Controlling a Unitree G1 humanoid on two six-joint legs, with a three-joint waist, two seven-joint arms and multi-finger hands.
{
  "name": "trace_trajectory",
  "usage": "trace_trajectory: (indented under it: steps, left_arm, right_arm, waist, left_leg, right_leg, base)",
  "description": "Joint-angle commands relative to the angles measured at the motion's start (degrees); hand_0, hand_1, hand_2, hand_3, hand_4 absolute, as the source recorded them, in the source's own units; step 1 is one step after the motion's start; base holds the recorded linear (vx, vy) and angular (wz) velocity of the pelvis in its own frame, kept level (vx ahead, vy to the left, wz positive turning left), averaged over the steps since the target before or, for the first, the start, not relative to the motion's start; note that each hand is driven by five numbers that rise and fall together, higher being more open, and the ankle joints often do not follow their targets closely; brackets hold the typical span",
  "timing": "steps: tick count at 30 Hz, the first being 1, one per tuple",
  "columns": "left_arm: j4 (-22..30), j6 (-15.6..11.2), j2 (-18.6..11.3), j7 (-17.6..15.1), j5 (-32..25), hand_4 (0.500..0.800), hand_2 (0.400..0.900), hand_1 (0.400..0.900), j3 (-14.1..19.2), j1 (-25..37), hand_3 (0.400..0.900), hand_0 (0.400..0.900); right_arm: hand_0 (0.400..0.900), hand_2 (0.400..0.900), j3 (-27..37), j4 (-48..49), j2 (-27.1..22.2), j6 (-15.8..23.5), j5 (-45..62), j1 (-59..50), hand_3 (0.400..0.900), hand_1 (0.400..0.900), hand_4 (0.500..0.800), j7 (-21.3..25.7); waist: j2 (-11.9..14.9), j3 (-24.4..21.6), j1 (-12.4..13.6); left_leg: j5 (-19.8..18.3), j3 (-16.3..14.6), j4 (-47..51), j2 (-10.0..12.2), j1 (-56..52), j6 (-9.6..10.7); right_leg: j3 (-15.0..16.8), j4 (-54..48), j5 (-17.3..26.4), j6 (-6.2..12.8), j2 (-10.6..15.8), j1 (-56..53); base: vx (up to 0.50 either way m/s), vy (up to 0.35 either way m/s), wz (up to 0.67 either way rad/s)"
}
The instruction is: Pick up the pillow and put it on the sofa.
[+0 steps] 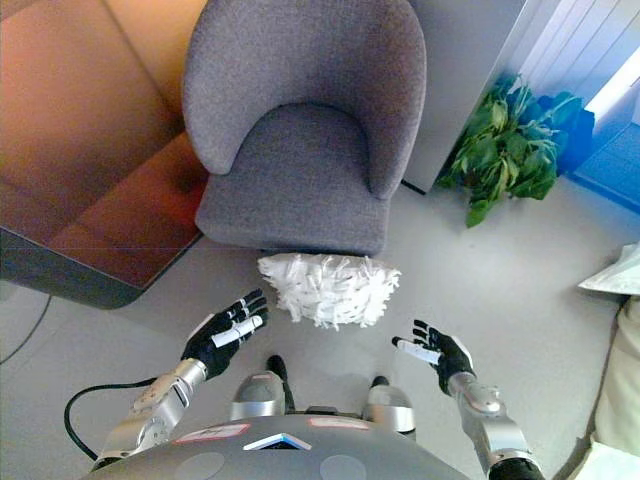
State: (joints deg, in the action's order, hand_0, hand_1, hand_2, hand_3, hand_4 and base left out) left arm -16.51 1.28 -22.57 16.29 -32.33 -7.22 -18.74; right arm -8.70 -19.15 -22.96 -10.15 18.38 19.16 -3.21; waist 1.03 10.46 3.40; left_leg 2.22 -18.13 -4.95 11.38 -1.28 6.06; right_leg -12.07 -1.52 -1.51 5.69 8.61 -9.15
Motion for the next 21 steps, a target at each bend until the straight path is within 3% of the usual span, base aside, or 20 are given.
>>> trace_trajectory:
  steps: [1,5,10,11,14,16,18,21]
  left_arm:
    - [6.72,-3.84,-4.59,1.74,-0.54,0.8,0.9,0.9,1.86,2.65,0.9,0.9]
    - [7.86,-3.11,-6.05,1.83,-1.13,0.8,0.9,0.9,2.09,3.04,0.9,0.9]
    - [7.98,-1.91,-7.22,2.41,-0.35,0.8,0.9,0.9,1.92,3.13,0.9,0.9]
    - [7.66,-1.69,-7.51,2.78,0.31,0.8,0.9,0.9,1.73,3.14,0.9,0.9]
    - [7.29,-1.17,-7.78,2.26,1.61,0.8,0.9,0.9,1.59,3.35,0.9,0.9]
    - [7.59,0.05,-7.97,2.21,0.79,0.8,0.9,0.9,2.31,3.9,0.9,0.9]
    - [8.0,0.95,-8.01,2.92,0.42,0.8,0.9,0.9,2.94,4.13,0.9,0.9]
    - [9.0,1.42,-8.79,3.17,-0.5,0.8,0.9,0.9,2.71,4.67,0.9,0.9]
  right_arm:
    - [0.9,0.9,1.89,5.39,-0.81,2.97,0.87,-2.16,0.9,0.9,0.8,0.69]
    - [0.9,0.9,1.45,5.48,0.1,2.92,-1.25,-2.42,0.9,0.9,0.8,1.58]
    - [0.9,0.9,1.12,3.92,1.44,3.08,-1.86,-3.08,0.9,0.9,0.8,2.94]
    - [0.9,0.9,0.85,3.71,1.79,3.08,-1.47,-3.28,0.9,0.9,0.8,3.48]
    - [0.9,0.9,-0.38,4.34,2.3,2.83,-0.91,-2.99,0.9,0.9,0.8,4.7]
    - [0.9,0.9,-1.04,4.3,2.57,2.73,-0.74,-3.01,0.9,0.9,0.8,4.89]
    - [0.9,0.9,-1.34,4.5,2.86,2.89,-1.24,-2.36,0.9,0.9,0.8,4.57]
    - [0.9,0.9,-1.24,4.71,2.29,4.22,-2.21,-1.35,0.9,0.9,0.8,3.52]
  waist:
    - [1.58,-3.04,1.06]
    - [2.3,-4.2,1.51]
    - [3.46,-5.2,1.73]
    - [3.11,-5.36,1.66]
    - [1.17,-4.96,0.42]
    - [0.71,-4.76,-0.21]
    - [0.63,-4.44,-0.81]
    - [2.42,-3.43,-2.3]
  left_leg:
    - [4.85,3.46,-0.98,3.16,11.78,-0.72]
    - [1.68,5.03,-2.94,0.35,12.39,-3.29]
    - [-2.62,5.45,-3.54,-4.69,11.1,-7.69]
    - [-3.61,5.51,-3.02,-5.65,9.89,-8.76]
    - [-5.75,6.28,-1.97,-6.22,5.17,-10.11]
    - [-5.56,6.5,-0.78,-6.66,3.05,-9.49]
    - [-5.56,7.08,0.13,-6.99,1.69,-8.62]
    - [-7.0,7.86,-0.2,-7.3,0.77,-6.18]
  right_leg:
    - [-4.03,3.65,-4.12,3.1,3.17,-8.14]
    - [-3.16,8.69,-3.01,4.72,5.54,-6.68]
    - [-1.0,21.73,4.42,6.22,8.11,-2.07]
    - [-0.35,29.03,6.85,6.49,8.54,0.55]
    - [0.71,42.95,7.47,4.32,10.28,11.1]
    - [-0.3,40.09,5.85,2.93,10.32,14.5]
    - [-0.97,34.04,6.78,2.99,10.26,14.95]
    - [-0.24,18.26,15.58,6.14,15.11,17.63]
  base:
    - [0.29,0.134,0.0]
    - [0.3,0.173,0.07]
    - [0.26,0.21,0.21]
    - [0.25,0.239,0.24]
    - [0.26,0.212,0.18]
    - [0.21,0.006,0.12]
    - [0.2,-0.143,0.2]
    - [0.18,-0.315,0.21]
